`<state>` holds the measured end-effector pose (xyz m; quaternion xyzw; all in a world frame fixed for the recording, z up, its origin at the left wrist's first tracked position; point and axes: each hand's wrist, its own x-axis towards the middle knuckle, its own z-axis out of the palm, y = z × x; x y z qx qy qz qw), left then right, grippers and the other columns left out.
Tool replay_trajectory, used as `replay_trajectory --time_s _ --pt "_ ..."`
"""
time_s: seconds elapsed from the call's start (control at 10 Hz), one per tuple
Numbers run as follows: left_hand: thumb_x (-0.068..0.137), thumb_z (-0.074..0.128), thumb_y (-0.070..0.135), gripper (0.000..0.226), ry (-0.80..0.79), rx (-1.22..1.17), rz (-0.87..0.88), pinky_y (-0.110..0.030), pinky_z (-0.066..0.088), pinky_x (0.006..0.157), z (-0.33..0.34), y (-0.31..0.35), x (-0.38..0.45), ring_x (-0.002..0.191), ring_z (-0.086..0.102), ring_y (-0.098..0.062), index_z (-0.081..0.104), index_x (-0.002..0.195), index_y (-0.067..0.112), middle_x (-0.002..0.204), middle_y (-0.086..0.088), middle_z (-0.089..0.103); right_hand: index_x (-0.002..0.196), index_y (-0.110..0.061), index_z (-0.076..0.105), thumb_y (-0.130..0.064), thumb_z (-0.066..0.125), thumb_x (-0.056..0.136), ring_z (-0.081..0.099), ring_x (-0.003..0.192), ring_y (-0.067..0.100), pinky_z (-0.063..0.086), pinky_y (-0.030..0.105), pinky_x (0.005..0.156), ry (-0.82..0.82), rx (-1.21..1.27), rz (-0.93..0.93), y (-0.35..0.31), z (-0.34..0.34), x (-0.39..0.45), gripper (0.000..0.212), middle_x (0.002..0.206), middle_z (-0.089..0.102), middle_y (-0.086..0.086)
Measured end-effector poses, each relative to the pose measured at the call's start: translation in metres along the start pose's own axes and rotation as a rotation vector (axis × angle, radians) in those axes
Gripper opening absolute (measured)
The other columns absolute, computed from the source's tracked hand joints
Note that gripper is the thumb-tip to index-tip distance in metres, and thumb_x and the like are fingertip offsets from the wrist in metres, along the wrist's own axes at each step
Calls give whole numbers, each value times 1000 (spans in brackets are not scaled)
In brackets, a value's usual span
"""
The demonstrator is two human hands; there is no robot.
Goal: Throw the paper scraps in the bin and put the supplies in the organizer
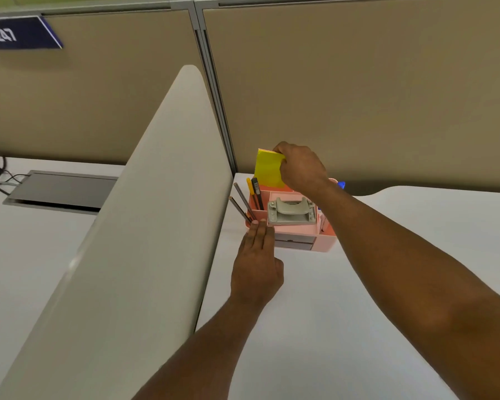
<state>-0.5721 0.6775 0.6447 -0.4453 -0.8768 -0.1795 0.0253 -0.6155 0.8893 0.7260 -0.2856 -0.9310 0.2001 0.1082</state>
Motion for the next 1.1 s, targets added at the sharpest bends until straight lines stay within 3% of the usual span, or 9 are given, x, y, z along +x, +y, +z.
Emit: replay_trajectory --time_s 0.1,0.3,0.7,0.8,1.0,1.1 --pt "74 75 17 66 -5 5 -3 -40 38 107 0 0 0 134 48 -28 54 135 2 141 -14 53 116 -21 54 -3 53 81 56 83 26 43 35 64 -74 -91 -4 1 11 3 40 103 64 10" --pt "73 79 18 67 -18 -1 -10 -40 38 107 -2 1 1 133 49 -28 56 133 3 141 -14 54 113 -14 58 -4 58 81 55 96 27 50 40 77 -159 -122 -10 4 32 5 34 107 59 12" --pt "69 81 17 69 -16 -4 -1 -41 37 105 2 -1 1 131 51 -30 56 132 2 139 -15 55 120 -13 56 -17 59 84 51 105 25 44 37 85 -32 -199 35 15 31 -4 36 116 58 10" --pt "72 79 17 70 -15 5 5 -40 33 108 3 -1 1 134 48 -30 54 135 2 142 -15 53 115 -14 58 -26 58 87 53 101 24 42 38 86 79 -163 58 19 21 -19 30 111 62 8" --pt "90 56 25 72 -187 23 -14 -31 3 118 -15 0 5 151 15 -23 23 153 12 161 -7 21 110 -17 62 -39 56 90 57 104 23 45 41 93 113 -76 92 14 6 -75 30 112 66 5" --pt "90 55 28 75 -335 34 -12 -39 10 123 -40 0 14 151 12 -22 17 154 15 163 -5 16 115 -16 61 -38 57 91 59 107 23 47 38 94 112 17 105 4 0 -117 34 117 65 5"
